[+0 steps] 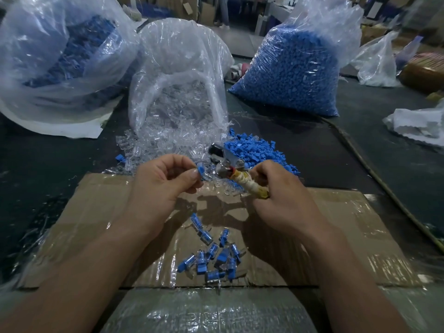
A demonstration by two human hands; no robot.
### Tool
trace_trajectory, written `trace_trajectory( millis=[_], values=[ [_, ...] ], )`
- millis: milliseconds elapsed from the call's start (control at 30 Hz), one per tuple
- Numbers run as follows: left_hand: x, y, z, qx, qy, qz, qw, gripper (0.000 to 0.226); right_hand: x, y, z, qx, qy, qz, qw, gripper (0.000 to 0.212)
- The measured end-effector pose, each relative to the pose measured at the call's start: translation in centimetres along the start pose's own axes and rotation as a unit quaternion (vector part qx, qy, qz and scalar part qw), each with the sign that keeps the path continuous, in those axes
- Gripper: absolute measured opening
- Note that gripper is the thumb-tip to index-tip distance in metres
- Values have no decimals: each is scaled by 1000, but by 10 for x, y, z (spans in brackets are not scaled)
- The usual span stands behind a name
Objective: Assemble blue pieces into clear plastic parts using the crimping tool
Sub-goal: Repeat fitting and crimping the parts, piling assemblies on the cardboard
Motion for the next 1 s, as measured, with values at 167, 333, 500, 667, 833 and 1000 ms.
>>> trace_trajectory(
  millis=[167, 333, 500, 667, 833, 1000],
  values=[
    [-2, -1, -1, -14, 11, 7, 1000, 15, 4, -1, 5, 37, 0, -16, 999, 22],
    [-5, -2, 0, -15, 20, 15, 1000, 13, 7, -2, 5, 48, 0, -16, 999, 23],
    [-8, -3, 0, -14, 35, 16, 999, 13, 8, -2, 6, 61, 0, -16, 998, 21],
    [-11, -5, 0, -12, 62, 30, 998, 15, 13, -1, 8, 65, 0, -22, 998, 26],
    [-11, -5, 0, -25, 74, 35, 996, 20, 15, -1, 10, 48, -7, -18, 999, 26],
    [-13, -6, -1, -28, 71, 40, 996, 21, 17, -2, 9, 33, -13, -25, 999, 25]
  ],
)
Point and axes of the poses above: each hand's wrist, its own y-axis towards the middle knuckle, its own z-axis out of the palm, x = y × z, the point moved 4 cm from there along y, towards the middle knuckle, and after that the axes turned 4 degrees about x, right-handed, at the moved point
